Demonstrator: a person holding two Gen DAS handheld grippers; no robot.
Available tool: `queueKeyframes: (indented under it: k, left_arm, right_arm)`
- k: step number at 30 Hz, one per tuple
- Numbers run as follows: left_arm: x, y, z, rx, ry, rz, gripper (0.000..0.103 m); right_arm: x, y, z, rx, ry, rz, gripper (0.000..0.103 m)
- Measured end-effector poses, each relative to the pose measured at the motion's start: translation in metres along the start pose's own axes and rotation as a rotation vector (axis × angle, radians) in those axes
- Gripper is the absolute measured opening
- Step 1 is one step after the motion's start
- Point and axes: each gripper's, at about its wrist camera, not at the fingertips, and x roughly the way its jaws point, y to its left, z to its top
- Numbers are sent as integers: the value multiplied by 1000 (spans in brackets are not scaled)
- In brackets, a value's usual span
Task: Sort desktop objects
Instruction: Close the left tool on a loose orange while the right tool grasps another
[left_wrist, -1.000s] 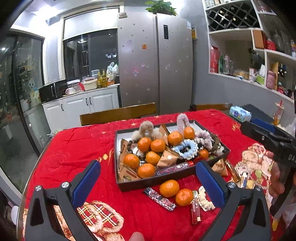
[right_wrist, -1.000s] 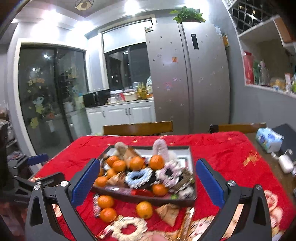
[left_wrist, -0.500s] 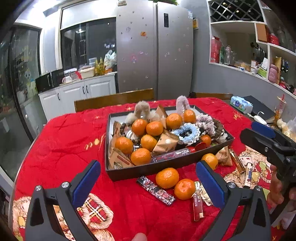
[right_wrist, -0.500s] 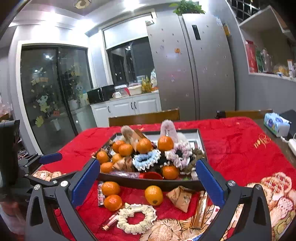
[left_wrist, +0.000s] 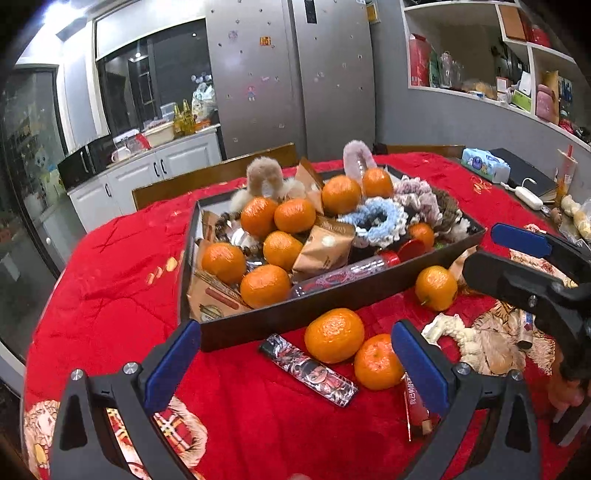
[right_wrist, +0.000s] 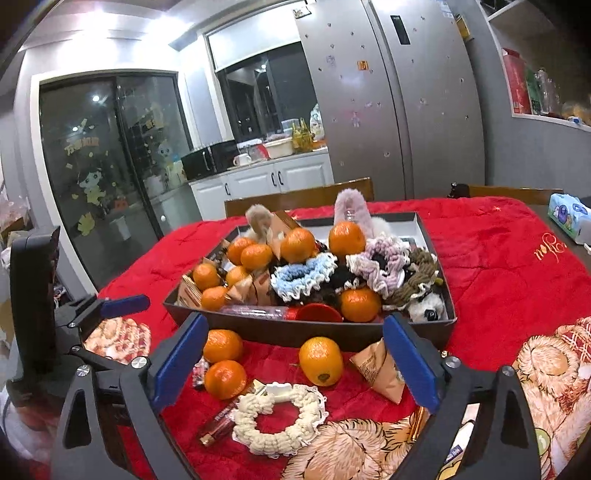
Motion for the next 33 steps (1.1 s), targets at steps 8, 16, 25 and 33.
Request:
queueKeyframes:
  k: [8, 16, 25, 33]
  left_arm:
    - [30, 17, -2, -128, 90, -132, 90]
    - [35, 11, -1, -122, 76, -173, 76]
    - [41, 12, -1, -156, 77, -246, 57]
    - [41, 11, -1, -166, 74, -271, 46]
  right_arm:
    - [14, -3, -5, 5, 53, -1, 92]
    - [28, -10, -8, 45, 129, 45, 75]
    - [44, -13, -12, 56, 214, 24, 53]
    - [62, -29, -19, 134, 323, 33, 31]
